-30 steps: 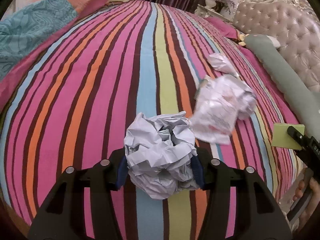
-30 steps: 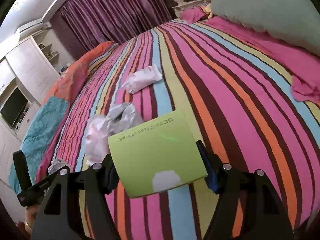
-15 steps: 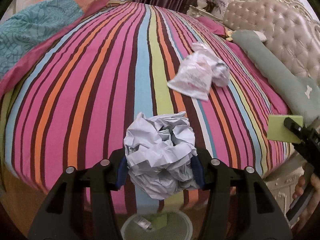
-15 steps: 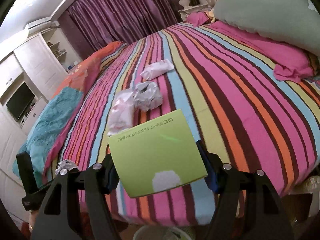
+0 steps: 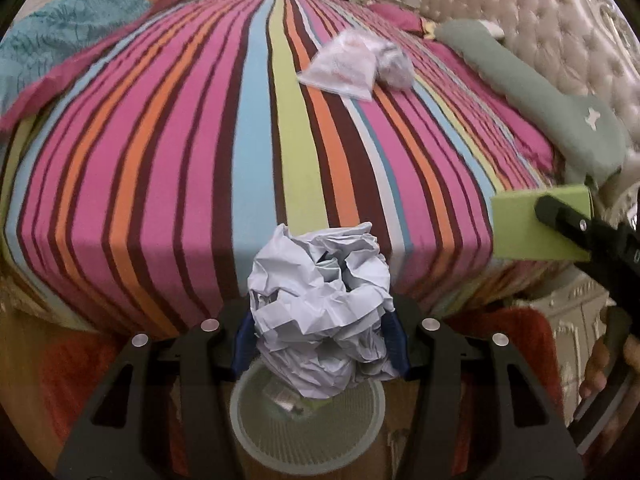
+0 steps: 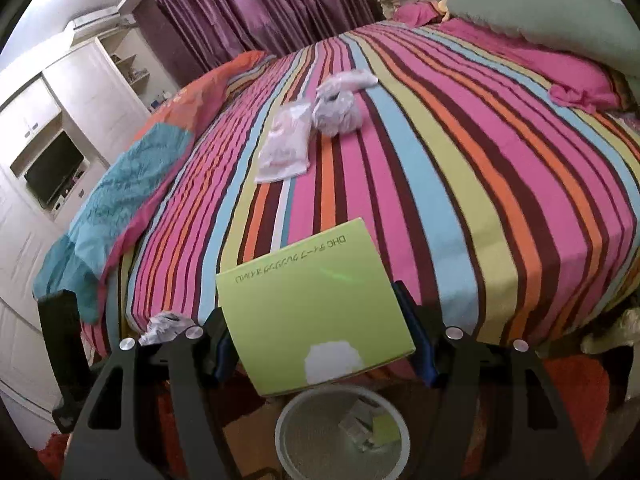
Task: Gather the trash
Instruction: 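Carry the paper ball and green box down over the white mesh wastebasket, then open both tools to drop the paper ball and green box into the wastebasket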
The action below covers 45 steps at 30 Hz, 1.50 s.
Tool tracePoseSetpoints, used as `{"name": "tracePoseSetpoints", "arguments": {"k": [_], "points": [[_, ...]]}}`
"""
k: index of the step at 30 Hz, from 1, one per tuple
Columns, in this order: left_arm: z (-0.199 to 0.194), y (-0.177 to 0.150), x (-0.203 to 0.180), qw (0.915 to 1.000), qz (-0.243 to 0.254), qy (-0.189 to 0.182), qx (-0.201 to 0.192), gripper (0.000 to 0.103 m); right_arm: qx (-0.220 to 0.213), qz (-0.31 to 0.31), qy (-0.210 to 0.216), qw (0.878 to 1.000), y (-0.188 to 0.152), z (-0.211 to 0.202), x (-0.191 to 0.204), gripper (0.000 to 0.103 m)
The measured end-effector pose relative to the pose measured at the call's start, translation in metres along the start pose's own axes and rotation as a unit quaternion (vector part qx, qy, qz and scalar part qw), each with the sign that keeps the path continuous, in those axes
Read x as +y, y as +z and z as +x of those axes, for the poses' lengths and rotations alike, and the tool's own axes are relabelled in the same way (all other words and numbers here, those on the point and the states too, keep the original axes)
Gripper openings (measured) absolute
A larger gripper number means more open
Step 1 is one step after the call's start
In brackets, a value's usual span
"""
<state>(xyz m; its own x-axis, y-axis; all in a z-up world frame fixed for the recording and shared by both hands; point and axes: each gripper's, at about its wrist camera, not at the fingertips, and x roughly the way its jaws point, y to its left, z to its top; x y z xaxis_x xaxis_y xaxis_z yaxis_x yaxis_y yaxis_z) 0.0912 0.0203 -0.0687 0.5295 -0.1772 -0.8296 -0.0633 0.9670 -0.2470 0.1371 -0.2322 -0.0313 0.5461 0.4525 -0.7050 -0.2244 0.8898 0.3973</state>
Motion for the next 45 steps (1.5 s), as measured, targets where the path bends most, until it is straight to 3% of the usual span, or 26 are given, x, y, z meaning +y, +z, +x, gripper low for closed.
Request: {"name": "tracePoseSetpoints", "arguments": {"k": [7, 20, 36, 45], "points": [[0.009, -0.038, -0.007, 0.9992, 0.016, 0.003, 0.036, 0.052, 0.037, -0.002, -0.017, 0.999, -0.038, 0.009, 0.007, 0.064], [0.046, -0.079, -0.006, 0.9921, 0.013, 0.003, 0.125, 0.052, 0.151, 0.017, -0.051, 0.987, -0.095, 0.055, -0.005, 0.064], [0.086, -0.101, 0.005, 0.9751, -0.015, 0.03, 0.219, 0.052, 0.263, 0.032, -0.084, 0.961, -0.122, 0.113, -0.01, 0.064], [0.113, -0.116, 0.01, 0.9553, -0.022, 0.04, 0.292, 0.052, 0.316, 0.046, -0.086, 0.944, -0.137, 0.134, -0.015, 0.064]]}}
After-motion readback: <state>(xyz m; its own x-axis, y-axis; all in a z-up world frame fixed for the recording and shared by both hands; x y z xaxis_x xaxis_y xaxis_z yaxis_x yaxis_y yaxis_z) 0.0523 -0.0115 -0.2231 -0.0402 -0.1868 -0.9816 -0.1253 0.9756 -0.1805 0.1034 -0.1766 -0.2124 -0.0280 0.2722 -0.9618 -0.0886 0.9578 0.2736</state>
